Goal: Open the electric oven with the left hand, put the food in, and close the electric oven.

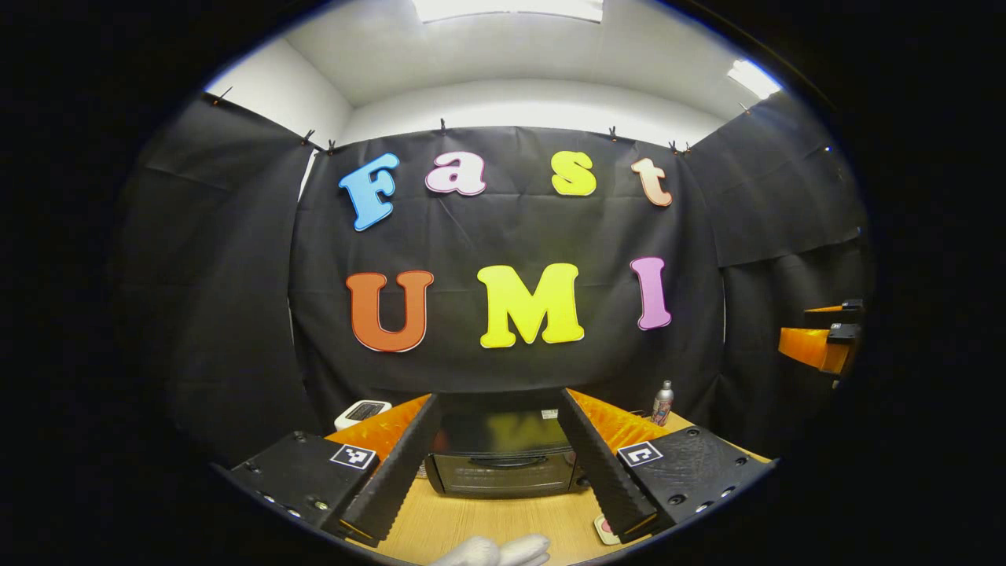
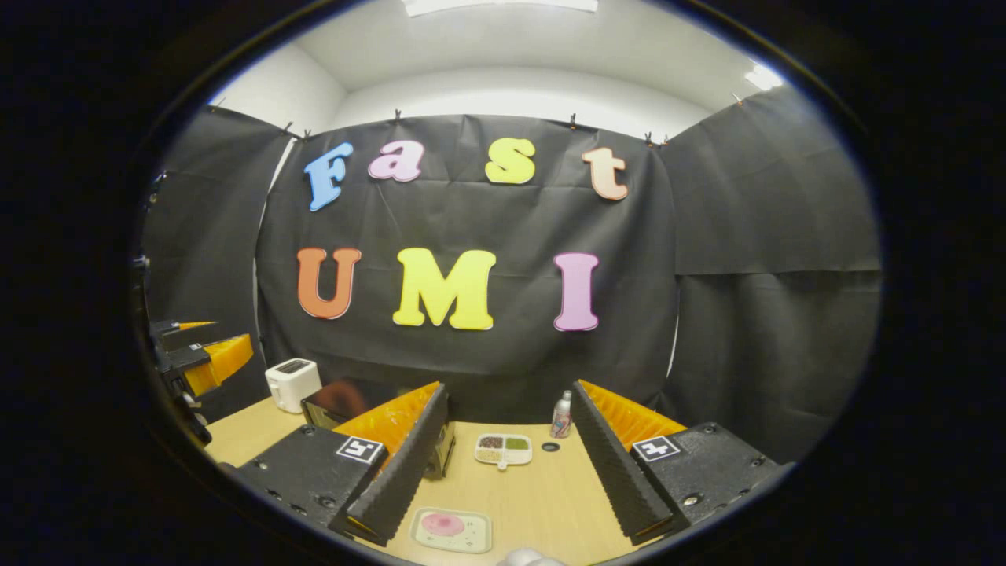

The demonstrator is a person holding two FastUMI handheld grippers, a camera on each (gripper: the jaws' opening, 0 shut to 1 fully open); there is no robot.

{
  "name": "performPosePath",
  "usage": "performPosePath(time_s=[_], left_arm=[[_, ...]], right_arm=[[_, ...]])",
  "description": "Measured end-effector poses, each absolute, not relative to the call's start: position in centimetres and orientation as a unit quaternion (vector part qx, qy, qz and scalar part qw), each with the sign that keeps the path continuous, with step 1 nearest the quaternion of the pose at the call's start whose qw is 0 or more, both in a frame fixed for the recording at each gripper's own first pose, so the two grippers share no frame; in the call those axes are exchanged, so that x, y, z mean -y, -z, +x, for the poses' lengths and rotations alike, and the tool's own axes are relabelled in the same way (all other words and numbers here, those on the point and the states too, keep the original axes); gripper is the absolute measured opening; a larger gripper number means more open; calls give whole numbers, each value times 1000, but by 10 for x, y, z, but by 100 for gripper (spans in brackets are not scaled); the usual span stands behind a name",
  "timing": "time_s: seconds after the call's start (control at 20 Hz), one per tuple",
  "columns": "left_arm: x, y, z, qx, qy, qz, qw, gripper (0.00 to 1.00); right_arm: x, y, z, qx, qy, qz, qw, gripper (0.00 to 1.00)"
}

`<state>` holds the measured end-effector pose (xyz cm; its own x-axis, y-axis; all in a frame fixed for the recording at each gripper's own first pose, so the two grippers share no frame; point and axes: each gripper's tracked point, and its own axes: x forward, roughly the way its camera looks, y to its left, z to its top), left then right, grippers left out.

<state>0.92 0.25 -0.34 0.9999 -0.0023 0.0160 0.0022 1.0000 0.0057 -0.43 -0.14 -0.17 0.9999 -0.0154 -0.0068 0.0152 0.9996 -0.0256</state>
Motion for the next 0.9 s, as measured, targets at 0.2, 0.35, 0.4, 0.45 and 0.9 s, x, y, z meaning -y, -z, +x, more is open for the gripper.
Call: performPosePath(time_s=[0.2, 0.35, 0.4, 0.45, 0.9], left_arm=[[2, 14, 19, 4, 9, -8, 1000, 96], [5, 20, 30, 2, 10, -2, 1000, 96], [5, 21, 36, 4, 10, 1, 1000, 96], [8, 25, 42, 3, 11, 6, 1000, 96], [23, 92, 110, -44, 26, 1, 999, 96]], right_arm=[[3, 2, -4, -9, 9, -12, 1000, 96], [9, 3, -7, -12, 17, -17, 1000, 96], [12, 4, -8, -13, 20, -17, 1000, 96], [14, 5, -9, -15, 23, -16, 1000, 96], [28, 14, -14, -40, 43, -11, 998, 96]])
